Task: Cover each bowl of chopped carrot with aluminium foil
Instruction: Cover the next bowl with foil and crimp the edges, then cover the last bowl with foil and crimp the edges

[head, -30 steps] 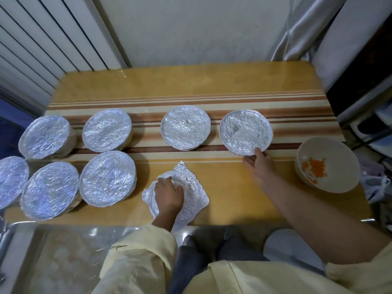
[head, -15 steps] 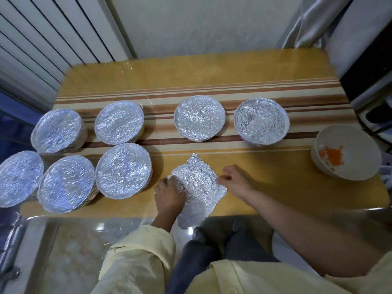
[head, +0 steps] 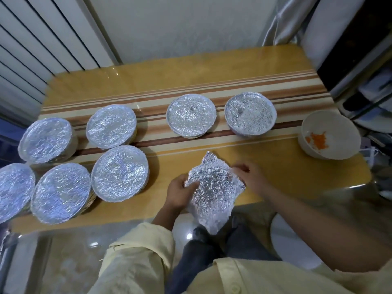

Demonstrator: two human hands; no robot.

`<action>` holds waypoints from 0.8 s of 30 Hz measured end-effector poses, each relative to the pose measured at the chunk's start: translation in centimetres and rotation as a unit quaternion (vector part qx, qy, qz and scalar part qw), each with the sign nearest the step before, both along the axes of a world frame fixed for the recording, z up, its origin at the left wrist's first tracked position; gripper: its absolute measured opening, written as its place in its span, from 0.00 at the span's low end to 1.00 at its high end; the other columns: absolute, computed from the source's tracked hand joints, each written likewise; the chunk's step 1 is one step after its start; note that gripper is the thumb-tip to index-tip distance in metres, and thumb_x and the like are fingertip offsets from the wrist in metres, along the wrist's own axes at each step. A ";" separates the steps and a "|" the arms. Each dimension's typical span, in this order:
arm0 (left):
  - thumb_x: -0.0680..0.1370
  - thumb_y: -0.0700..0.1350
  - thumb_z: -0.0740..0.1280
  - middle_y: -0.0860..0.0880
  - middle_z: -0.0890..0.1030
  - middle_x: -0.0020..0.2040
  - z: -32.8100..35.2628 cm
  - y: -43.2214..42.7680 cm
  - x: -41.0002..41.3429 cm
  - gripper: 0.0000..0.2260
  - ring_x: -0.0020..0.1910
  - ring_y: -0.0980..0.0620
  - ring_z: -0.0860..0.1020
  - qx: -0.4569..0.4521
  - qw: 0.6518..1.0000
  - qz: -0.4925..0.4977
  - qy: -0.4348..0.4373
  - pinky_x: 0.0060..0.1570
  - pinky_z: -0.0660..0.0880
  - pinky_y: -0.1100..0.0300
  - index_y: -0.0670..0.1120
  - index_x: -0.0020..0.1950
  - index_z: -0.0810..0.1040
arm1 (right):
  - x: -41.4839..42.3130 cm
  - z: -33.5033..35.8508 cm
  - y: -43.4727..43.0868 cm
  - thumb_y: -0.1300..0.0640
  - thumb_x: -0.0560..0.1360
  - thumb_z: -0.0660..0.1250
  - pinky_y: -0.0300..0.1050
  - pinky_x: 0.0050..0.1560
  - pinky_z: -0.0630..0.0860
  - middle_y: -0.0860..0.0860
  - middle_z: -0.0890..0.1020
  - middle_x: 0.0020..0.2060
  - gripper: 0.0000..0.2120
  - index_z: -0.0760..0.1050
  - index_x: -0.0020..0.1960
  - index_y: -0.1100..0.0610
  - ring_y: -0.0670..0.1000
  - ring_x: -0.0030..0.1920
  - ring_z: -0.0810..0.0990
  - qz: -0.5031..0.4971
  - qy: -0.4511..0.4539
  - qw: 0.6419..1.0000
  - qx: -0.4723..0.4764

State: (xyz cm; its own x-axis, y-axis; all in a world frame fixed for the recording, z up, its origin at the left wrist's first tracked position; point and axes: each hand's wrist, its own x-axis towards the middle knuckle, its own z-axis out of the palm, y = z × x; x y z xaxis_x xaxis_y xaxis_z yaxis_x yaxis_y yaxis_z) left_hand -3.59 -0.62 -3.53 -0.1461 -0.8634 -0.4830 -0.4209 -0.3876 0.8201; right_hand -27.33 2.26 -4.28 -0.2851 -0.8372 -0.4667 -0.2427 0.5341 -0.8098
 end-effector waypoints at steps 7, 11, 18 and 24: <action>0.79 0.32 0.66 0.44 0.86 0.46 2.2 -0.8 -6.6 0.08 0.42 0.47 0.83 0.055 0.961 0.108 0.249 0.43 0.80 0.52 0.42 0.54 0.81 | -9.4 2.5 2.3 0.62 0.80 0.60 0.39 0.37 0.77 0.47 0.79 0.54 0.25 0.58 0.75 0.51 0.47 0.39 0.81 -0.226 0.081 0.966 -0.095; 0.79 0.33 0.65 0.47 0.85 0.40 2.8 -1.1 -9.1 0.06 0.35 0.51 0.83 0.060 0.952 0.143 0.263 0.32 0.78 0.60 0.41 0.52 0.81 | -13.8 2.0 2.6 0.60 0.79 0.61 0.53 0.49 0.79 0.49 0.68 0.68 0.29 0.54 0.76 0.46 0.56 0.53 0.78 -0.245 0.078 0.966 -0.024; 0.80 0.35 0.64 0.51 0.77 0.24 3.0 -1.6 -11.2 0.06 0.20 0.55 0.74 0.075 0.943 0.204 0.250 0.19 0.67 0.68 0.41 0.44 0.76 | -16.5 2.5 2.6 0.50 0.82 0.58 0.46 0.47 0.68 0.59 0.76 0.55 0.19 0.72 0.64 0.63 0.60 0.52 0.75 -0.233 0.106 0.964 0.074; 0.79 0.33 0.65 0.48 0.85 0.36 3.2 -1.7 -11.1 0.06 0.33 0.49 0.83 0.091 0.906 0.268 0.316 0.31 0.79 0.61 0.41 0.47 0.80 | -16.4 2.7 4.7 0.53 0.77 0.66 0.57 0.45 0.78 0.59 0.81 0.42 0.11 0.76 0.40 0.60 0.59 0.43 0.81 -0.176 0.126 0.974 0.068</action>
